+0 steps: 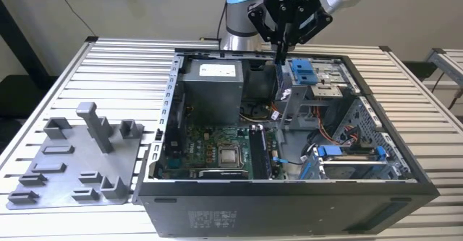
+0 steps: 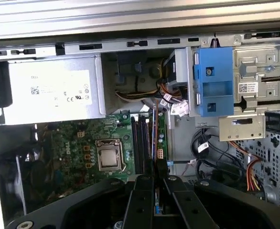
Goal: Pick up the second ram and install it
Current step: 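Insert the second ram into the second slot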
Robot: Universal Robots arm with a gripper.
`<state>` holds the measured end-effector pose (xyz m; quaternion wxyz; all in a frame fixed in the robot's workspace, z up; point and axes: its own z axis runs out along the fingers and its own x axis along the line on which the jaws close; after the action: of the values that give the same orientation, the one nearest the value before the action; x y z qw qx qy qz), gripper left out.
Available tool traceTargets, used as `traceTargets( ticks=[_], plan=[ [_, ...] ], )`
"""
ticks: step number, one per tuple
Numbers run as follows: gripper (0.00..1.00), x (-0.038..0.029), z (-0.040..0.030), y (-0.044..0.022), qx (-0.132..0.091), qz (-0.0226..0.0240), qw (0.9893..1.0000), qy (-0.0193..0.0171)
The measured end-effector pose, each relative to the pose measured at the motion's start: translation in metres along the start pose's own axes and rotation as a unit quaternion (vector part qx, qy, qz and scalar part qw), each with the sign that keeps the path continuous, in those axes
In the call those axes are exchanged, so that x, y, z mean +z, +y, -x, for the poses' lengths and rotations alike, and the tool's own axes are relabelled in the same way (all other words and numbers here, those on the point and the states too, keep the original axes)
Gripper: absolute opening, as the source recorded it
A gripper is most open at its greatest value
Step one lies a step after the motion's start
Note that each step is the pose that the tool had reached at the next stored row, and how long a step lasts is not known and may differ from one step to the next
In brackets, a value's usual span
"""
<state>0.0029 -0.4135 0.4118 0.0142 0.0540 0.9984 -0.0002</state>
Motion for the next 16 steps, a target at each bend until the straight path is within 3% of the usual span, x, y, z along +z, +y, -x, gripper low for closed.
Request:
traceTargets(
  ticks=[16],
  plan=[
    [0.14, 0.0032, 0.0014, 0.0001, -0.008, 0.0004, 1.0000, 0.0000]
  ],
)
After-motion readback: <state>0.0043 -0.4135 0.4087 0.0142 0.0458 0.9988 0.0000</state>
